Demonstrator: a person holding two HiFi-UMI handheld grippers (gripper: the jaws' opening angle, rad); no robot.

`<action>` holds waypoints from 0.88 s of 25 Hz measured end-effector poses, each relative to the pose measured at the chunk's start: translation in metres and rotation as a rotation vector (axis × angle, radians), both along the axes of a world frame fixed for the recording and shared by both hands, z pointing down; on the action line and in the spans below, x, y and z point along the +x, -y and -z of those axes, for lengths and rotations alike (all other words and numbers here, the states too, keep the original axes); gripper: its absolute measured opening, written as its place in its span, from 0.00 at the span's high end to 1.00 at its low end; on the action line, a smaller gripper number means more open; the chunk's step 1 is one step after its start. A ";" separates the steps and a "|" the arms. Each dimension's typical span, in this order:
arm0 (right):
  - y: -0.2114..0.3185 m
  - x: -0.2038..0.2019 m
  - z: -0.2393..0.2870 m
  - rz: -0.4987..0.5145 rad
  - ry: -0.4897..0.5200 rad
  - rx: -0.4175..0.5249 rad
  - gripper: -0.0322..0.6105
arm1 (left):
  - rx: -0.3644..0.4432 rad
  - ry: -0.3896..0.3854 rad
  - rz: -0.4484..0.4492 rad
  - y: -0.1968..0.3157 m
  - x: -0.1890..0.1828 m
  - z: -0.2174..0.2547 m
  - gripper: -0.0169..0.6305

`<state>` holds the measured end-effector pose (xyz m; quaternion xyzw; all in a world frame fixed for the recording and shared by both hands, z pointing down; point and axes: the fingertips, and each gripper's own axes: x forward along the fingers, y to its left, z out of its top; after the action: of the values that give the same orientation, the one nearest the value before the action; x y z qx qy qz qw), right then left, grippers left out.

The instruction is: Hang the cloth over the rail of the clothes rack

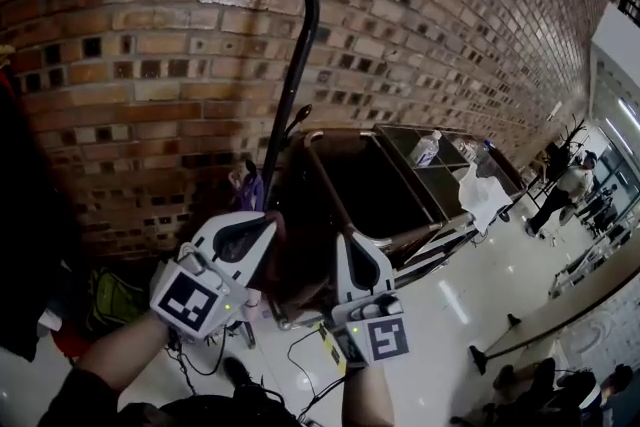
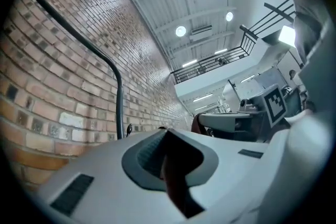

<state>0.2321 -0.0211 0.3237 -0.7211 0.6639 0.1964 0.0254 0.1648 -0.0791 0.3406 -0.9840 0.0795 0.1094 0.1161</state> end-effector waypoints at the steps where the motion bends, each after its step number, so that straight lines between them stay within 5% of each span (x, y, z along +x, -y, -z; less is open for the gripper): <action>1: 0.007 0.010 0.007 0.011 0.001 0.009 0.91 | 0.011 -0.007 -0.010 0.004 0.012 0.009 0.94; 12: 0.095 0.107 0.075 0.115 0.040 0.080 0.91 | 0.010 -0.006 0.012 0.072 0.127 0.066 0.94; 22: 0.127 0.165 0.169 0.172 0.018 0.219 0.91 | 0.175 -0.262 0.024 0.085 0.196 0.171 0.94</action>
<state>0.3968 -0.1485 0.1551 -0.6561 0.6977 0.2583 0.1264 0.3605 -0.1637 0.1696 -0.9464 0.0960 0.2420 0.1913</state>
